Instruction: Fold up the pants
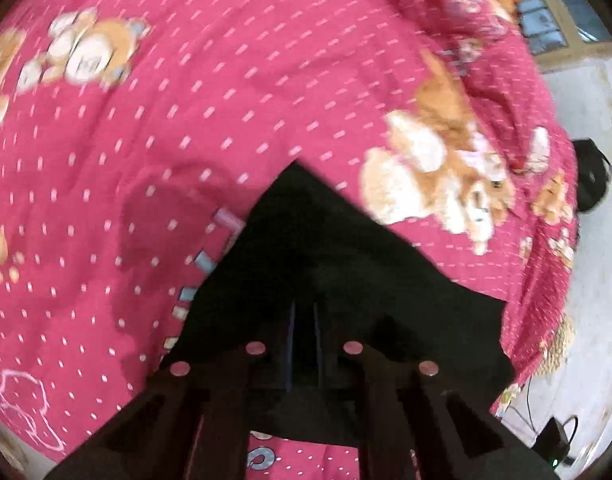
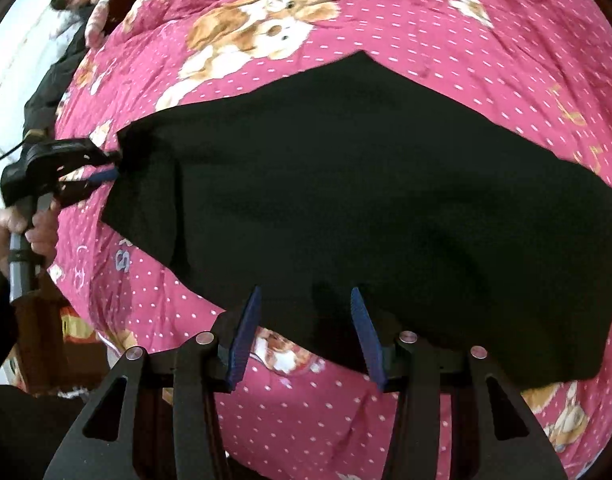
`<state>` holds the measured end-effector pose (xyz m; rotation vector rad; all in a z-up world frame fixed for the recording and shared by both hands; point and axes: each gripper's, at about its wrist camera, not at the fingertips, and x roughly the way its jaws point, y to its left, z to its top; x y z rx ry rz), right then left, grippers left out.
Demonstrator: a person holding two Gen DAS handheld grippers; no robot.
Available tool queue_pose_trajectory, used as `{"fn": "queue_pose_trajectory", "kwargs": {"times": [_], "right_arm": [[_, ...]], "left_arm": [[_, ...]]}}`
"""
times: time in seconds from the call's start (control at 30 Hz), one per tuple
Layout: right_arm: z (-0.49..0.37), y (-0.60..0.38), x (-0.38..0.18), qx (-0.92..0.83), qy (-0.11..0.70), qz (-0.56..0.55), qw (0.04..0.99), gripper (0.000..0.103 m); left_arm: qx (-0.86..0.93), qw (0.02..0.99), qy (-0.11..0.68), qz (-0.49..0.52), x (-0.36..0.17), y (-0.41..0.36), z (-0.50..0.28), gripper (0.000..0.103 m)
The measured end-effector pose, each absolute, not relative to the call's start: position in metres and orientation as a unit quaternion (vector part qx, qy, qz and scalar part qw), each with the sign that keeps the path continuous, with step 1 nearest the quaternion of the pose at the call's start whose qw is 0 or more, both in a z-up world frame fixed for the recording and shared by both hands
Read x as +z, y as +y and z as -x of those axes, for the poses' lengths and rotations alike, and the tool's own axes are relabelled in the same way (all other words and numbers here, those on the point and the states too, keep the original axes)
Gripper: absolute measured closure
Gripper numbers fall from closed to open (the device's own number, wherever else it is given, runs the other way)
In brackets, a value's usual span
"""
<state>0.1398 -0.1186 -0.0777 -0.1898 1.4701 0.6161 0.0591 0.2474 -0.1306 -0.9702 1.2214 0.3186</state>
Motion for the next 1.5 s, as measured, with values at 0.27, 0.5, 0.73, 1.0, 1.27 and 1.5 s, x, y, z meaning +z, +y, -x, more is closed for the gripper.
{"fn": "queue_pose_trajectory", "kwargs": {"times": [0.27,0.5,0.73,1.0,1.27,1.5], "right_arm": [[-0.135,-0.106,-0.076,0.292,0.656,0.091,0.690,0.056],[-0.129,-0.106,-0.079,0.293,0.657,0.092,0.688,0.056],[-0.129,-0.113,-0.082,0.273,0.652,0.103,0.700,0.056],[-0.133,-0.157,-0.092,0.200,0.665,0.084,0.714,0.056],[-0.137,-0.224,-0.095,0.106,0.669,0.051,0.734,0.056],[-0.154,-0.242,-0.085,0.098,0.635,0.024,0.766,0.056]], "left_arm": [[0.134,0.783,0.537,0.286,-0.081,0.268,-0.052,0.093],[0.148,0.772,0.539,0.302,-0.081,0.274,-0.029,0.089],[0.056,0.777,0.563,0.275,-0.086,0.197,-0.049,0.067],[0.110,0.760,0.595,0.237,-0.124,0.189,-0.092,0.067],[0.140,0.751,0.605,0.224,-0.114,0.197,-0.097,0.067],[0.036,0.769,0.612,0.183,-0.085,0.108,-0.108,0.067]]}}
